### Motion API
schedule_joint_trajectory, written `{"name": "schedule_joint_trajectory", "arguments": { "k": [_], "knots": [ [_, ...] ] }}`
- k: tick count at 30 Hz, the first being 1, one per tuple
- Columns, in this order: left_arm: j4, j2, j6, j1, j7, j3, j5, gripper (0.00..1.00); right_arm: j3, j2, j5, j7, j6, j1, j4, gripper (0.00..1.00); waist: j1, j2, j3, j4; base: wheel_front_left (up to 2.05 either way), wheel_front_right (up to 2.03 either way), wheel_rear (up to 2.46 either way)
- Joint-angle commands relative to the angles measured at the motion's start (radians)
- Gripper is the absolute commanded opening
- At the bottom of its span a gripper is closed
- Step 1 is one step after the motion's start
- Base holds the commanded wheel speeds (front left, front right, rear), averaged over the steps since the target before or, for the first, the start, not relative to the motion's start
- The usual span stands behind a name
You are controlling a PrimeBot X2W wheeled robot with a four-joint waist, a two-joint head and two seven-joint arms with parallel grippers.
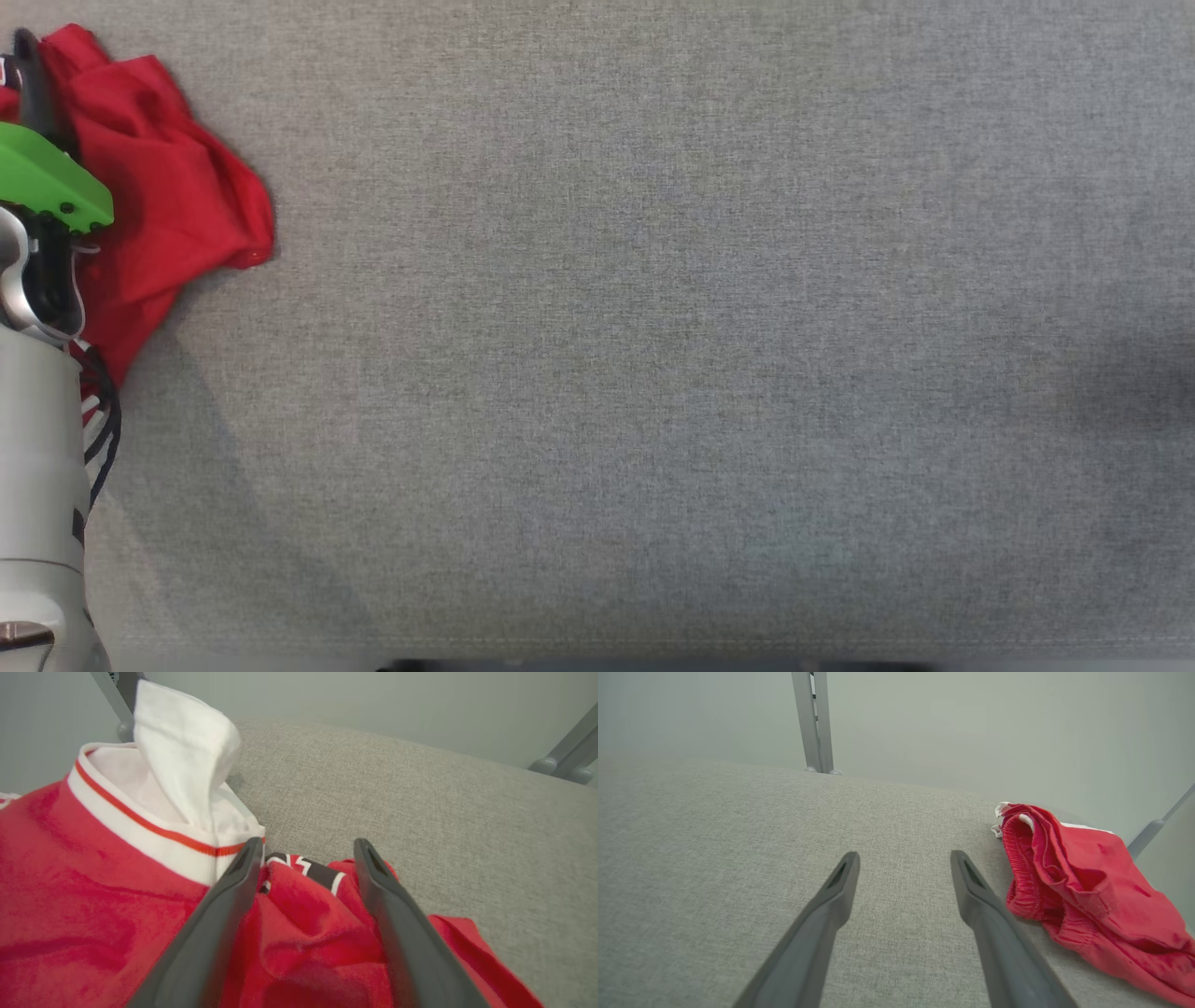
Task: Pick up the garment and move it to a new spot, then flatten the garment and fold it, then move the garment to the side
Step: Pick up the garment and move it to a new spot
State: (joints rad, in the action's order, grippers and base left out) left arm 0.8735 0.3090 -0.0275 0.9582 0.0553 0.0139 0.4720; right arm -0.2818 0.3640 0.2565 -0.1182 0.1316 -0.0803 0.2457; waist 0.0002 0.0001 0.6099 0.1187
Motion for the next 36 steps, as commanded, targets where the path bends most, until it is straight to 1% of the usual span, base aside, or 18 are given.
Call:
{"name": "schedule_joint_trajectory", "arguments": {
  "k": [1, 5, 7, 8, 14, 23, 29, 32, 36],
  "knots": [
    [0.030, 0.009, 0.001, 0.027, -0.014, 0.000, -0.004, 1.00, 0.000, 0.002, 0.001, 0.002, -0.002, -0.009, 0.006, 1.00, -0.0002, -0.0001, 0.012, -0.012, 0.00, 0.00, 0.00],
    [0.136, 0.009, 0.009, 0.038, -0.095, -0.010, 0.004, 1.00, -0.001, 0.003, 0.001, 0.008, -0.002, -0.006, 0.008, 1.00, -0.0002, -0.0001, 0.007, -0.013, 0.00, 0.00, 0.00],
    [0.177, 0.007, -0.001, 0.050, -0.106, -0.015, 0.010, 0.25, 0.000, -0.001, 0.001, 0.010, -0.002, -0.007, 0.009, 1.00, -0.0002, -0.0001, 0.001, -0.010, 0.00, 0.00, 0.00],
    [0.188, 0.007, -0.006, 0.053, -0.102, -0.017, 0.011, 0.00, 0.004, -0.002, 0.001, 0.011, -0.002, -0.008, 0.009, 1.00, -0.0002, -0.0001, -0.002, -0.009, 0.00, 0.00, 0.00],
    [0.218, 0.025, -0.023, 0.068, -0.044, -0.026, 0.004, 0.00, 0.030, -0.014, 0.004, -0.001, -0.002, -0.016, -0.018, 1.00, -0.0002, -0.0001, -0.043, -0.010, 0.00, 0.00, 0.00],
    [0.207, 0.067, -0.045, 0.094, 0.079, -0.039, -0.014, 0.00, 0.077, -0.053, 0.012, -0.038, -0.002, -0.030, -0.096, 1.00, -0.0002, -0.0001, -0.142, -0.029, 0.00, 0.00, 0.00],
    [0.145, 0.083, -0.053, 0.132, 0.134, -0.074, -0.042, 0.00, 0.109, -0.089, 0.017, -0.078, -0.002, -0.033, -0.182, 1.00, -0.0002, -0.0001, -0.215, -0.058, 0.00, 0.00, 0.00],
    [0.096, 0.074, -0.056, 0.160, 0.127, -0.100, -0.061, 0.00, 0.116, -0.103, 0.019, -0.096, -0.002, -0.037, -0.219, 1.00, -0.0002, -0.0001, -0.243, -0.079, 0.00, 0.00, 0.00],
    [0.003, 0.057, -0.057, 0.192, 0.106, -0.139, -0.087, 0.00, 0.130, -0.127, 0.021, -0.116, -0.002, -0.041, -0.266, 1.00, -0.0002, -0.0001, -0.281, -0.124, 0.00, 0.00, 0.00]
  ]
}}
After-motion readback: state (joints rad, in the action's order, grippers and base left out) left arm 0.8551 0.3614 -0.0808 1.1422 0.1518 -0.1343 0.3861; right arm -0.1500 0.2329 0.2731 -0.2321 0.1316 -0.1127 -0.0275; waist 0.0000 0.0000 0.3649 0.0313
